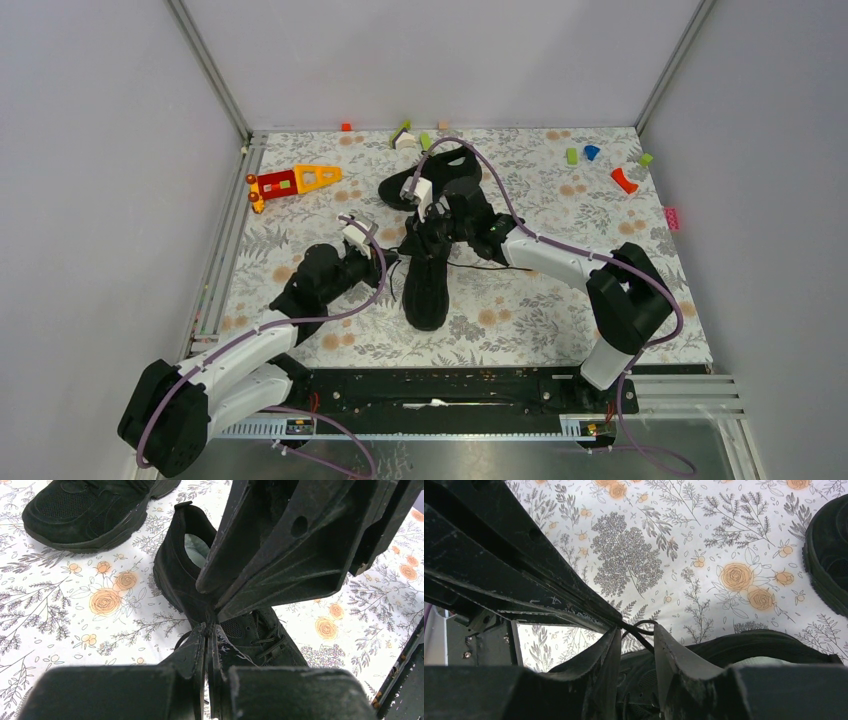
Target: Tie the shoes
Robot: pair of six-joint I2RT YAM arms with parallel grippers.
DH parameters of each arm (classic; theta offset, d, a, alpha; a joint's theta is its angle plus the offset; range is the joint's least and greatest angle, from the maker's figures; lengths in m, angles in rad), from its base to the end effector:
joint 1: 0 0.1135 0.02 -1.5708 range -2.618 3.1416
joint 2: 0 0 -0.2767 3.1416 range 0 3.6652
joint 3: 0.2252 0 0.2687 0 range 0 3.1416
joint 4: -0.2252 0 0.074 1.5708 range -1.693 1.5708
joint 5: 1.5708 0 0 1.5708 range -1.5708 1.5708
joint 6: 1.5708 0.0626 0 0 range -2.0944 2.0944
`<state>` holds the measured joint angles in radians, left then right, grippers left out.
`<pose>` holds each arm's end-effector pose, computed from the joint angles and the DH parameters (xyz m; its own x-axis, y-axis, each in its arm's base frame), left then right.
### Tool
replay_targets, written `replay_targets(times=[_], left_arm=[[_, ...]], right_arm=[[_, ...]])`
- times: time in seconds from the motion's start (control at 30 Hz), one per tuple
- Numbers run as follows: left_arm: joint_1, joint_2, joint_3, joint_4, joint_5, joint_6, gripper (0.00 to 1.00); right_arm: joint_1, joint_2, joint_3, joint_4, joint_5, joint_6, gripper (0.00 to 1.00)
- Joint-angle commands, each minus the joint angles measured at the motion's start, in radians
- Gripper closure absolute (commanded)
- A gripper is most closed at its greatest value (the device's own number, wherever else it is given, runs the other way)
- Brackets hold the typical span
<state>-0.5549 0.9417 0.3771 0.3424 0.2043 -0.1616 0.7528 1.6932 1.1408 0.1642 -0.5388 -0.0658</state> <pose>0.1994 -0.1386 0.2180 -0.2949 -0.0025 -0.9555 0.6451 0.7372 -0.2011 0.2893 0.3150 0.2534 -0.2143 -0.2781 -0.9364 -0.9496 0.2840 0.1329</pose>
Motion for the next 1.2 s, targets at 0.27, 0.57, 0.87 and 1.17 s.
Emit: replay_targets(times=[0.27, 0.57, 0.87, 1.17], left_arm=[[-0.003, -0.022, -0.004, 0.06, -0.024, 0.004, 1.0], [-0.004, 0.009, 0.02, 0.029, -0.037, 0.005, 1.0], [-0.004, 0.186, 0.106, -0.029, -0.005, -0.011, 1.0], [-0.01, 0.282, 0.14, 0.036, 0.049, -0.067, 0.82]], right_arm=[[0.01, -0.028, 0.026, -0.08, 0.022, -0.095, 0.67], [0.01, -0.059, 0.02, -0.031, -0.004, -0.048, 0.93], [0.006, -0.108, -0.046, 0.038, 0.063, -0.007, 1.0], [-0.006, -0.107, -0.063, 0.054, 0.104, 0.056, 1.0]])
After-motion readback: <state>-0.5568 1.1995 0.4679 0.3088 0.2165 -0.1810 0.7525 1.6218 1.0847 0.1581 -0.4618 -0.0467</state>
